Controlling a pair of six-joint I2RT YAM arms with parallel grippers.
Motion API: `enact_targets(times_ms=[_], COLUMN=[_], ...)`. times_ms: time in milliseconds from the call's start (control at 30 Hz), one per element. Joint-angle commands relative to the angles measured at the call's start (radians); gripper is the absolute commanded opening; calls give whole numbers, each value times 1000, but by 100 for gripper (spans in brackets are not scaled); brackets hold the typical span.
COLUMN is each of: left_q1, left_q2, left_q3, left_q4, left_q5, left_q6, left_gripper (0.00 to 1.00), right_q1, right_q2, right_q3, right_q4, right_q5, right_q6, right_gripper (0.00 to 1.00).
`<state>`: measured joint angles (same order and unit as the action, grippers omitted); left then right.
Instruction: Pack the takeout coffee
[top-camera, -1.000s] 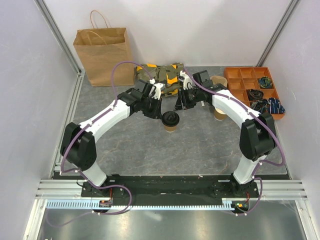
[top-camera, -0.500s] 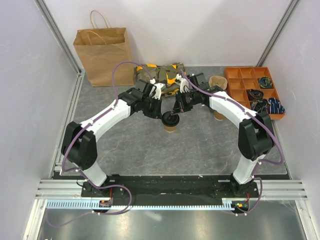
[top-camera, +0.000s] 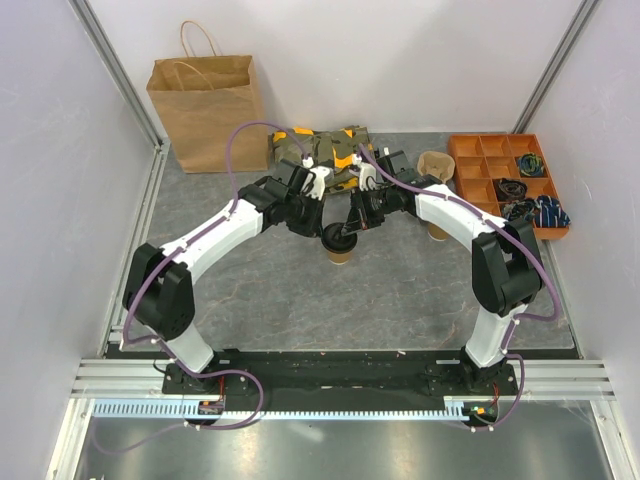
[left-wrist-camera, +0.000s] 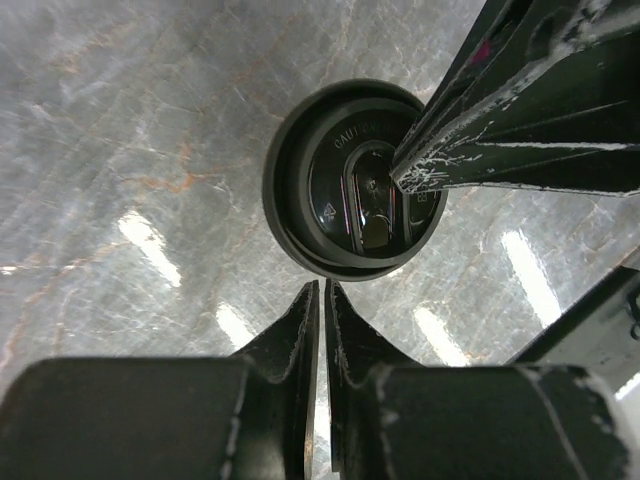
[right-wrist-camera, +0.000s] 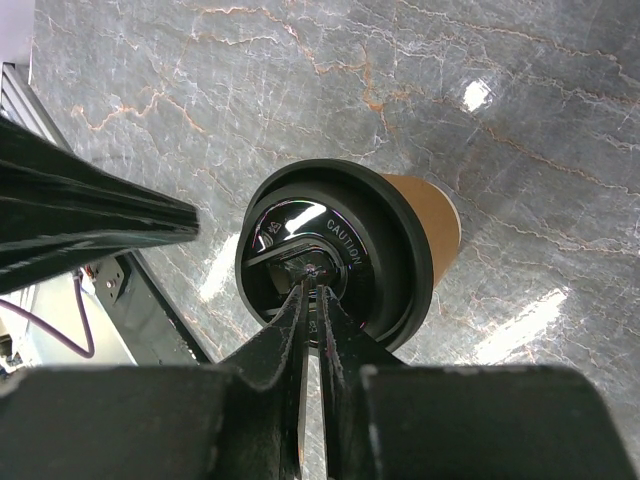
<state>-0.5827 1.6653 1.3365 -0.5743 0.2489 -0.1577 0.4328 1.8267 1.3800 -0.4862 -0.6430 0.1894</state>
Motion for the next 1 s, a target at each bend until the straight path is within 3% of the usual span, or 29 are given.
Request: enact_targets(times_ms=[0,567,767,967], left_q1=[-5,-5,3,7], left_q2=[-61,109,45,-38], left_q3=[62,-125,-137,-48], left_q4=[24,105,102,73], left_q5=[-40,21,12,23], left_q6=[52,0,7,24], left_gripper=[11,7,7,7], right_q1=[3,1,3,1], right_q2=[8,19,16,6], right_q3=[-7,-22,-29,-25], right_q4=[6,1,1,0], right_q5=[19,32,32,29], right_q6=[-7,-15,-19,-19], right_gripper=[13,12,12,12])
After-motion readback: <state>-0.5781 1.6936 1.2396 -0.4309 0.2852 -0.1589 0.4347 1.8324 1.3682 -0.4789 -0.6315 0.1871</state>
